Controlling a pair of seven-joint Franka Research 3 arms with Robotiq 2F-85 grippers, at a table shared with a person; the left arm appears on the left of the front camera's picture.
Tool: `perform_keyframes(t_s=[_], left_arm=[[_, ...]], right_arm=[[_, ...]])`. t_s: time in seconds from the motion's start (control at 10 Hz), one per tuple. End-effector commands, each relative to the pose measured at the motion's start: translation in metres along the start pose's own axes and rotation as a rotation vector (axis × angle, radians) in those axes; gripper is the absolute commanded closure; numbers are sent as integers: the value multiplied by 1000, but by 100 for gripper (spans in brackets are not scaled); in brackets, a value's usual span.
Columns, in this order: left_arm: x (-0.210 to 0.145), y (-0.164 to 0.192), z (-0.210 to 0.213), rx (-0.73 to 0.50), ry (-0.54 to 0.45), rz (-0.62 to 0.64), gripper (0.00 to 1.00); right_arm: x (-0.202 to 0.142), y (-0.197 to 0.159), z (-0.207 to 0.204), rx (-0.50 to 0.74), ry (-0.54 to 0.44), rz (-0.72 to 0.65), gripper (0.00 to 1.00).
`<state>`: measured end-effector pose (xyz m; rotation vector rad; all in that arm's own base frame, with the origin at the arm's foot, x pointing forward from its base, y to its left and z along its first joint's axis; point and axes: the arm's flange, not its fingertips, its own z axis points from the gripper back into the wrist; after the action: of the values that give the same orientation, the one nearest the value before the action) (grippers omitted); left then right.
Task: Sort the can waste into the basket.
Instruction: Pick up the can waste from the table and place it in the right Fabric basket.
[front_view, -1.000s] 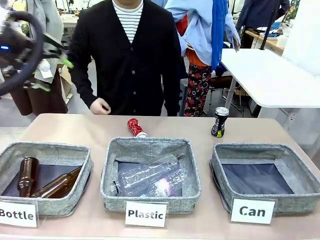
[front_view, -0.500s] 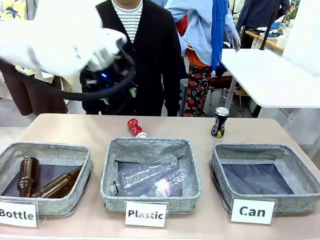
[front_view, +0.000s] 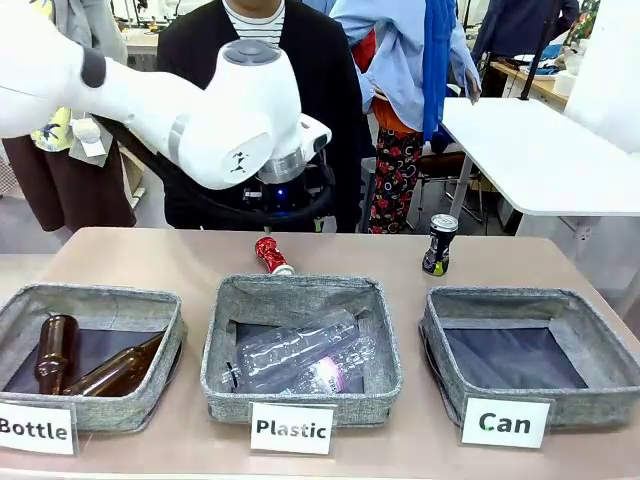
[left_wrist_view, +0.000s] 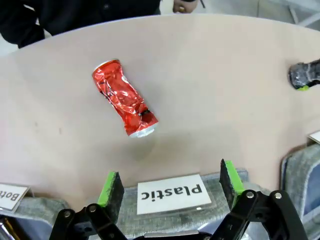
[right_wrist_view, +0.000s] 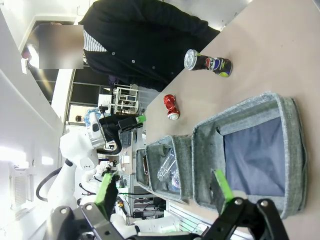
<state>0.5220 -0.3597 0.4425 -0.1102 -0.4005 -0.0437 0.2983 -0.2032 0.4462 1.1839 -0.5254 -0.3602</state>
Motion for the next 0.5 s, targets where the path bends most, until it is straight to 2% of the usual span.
perform_keyframes(t_s=[0.0,0.1,0.4], left_arm=[[10,-5,0,89,22,56,0],[0,0,0,0,0,0,0],[0,0,0,0,0,0,0]], right_arm=[[1,1,-1,18,-12,13,0],[1,1,-1,18,-12,13,0],[1,1,-1,18,-12,13,0]])
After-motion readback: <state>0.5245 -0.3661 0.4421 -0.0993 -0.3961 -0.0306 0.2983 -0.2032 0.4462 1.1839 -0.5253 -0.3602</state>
